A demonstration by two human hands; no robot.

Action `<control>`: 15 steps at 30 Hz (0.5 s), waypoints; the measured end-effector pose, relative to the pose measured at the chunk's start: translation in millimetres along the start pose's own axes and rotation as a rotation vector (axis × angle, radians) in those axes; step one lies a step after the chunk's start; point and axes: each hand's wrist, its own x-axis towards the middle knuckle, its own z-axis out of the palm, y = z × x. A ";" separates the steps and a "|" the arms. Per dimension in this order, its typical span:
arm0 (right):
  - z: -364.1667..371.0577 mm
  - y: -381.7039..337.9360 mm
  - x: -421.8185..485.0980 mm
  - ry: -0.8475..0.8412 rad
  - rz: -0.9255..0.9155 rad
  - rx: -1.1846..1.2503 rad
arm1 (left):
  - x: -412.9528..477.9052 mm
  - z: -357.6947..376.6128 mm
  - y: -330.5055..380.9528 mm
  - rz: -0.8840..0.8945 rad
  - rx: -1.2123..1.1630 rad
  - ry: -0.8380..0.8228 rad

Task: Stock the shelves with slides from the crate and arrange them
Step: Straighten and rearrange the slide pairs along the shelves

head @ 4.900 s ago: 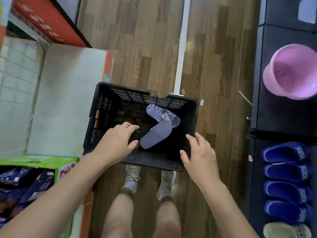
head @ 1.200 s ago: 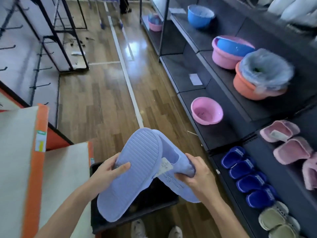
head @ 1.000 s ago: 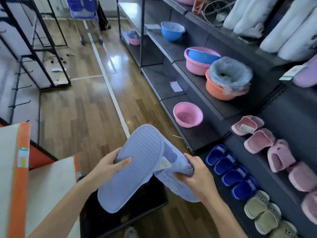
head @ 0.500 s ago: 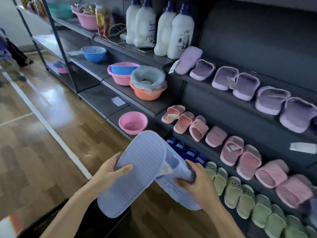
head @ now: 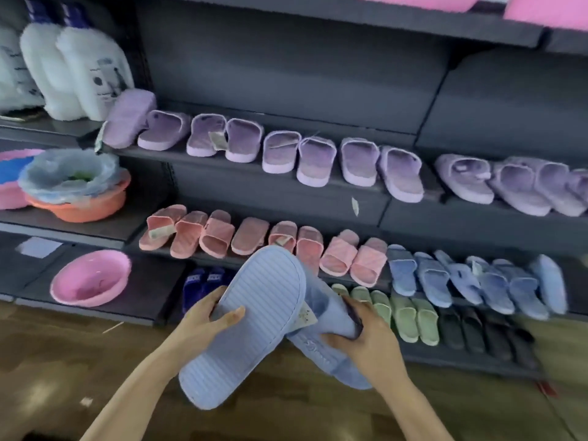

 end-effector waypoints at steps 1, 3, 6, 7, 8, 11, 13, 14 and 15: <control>-9.7 6.1 -3.6 0.037 0.028 0.000 | 7.9 9.5 5.6 0.005 0.006 -0.031; -26.8 15.5 -10.9 0.090 0.105 -0.002 | 22.2 27.6 18.7 0.028 0.002 -0.110; -46.2 28.1 -20.0 0.154 0.210 0.011 | 46.3 51.3 34.2 0.110 0.031 -0.232; -51.5 31.7 -22.5 0.175 0.238 0.013 | 55.1 59.8 36.9 0.128 0.036 -0.282; -56.1 35.4 -24.3 0.194 0.267 0.013 | 64.0 68.4 40.3 0.139 0.043 -0.330; -67.1 45.8 -27.4 0.290 0.360 0.029 | 94.4 89.4 50.0 0.202 0.085 -0.452; -71.4 53.4 -27.2 0.351 0.413 0.027 | 116.0 100.9 55.7 0.221 0.116 -0.521; -72.6 56.3 -27.2 0.377 0.439 0.025 | 125.7 106.7 59.8 0.224 0.134 -0.553; -73.5 58.2 -27.1 0.406 0.463 0.031 | 133.6 112.8 64.6 0.232 0.134 -0.589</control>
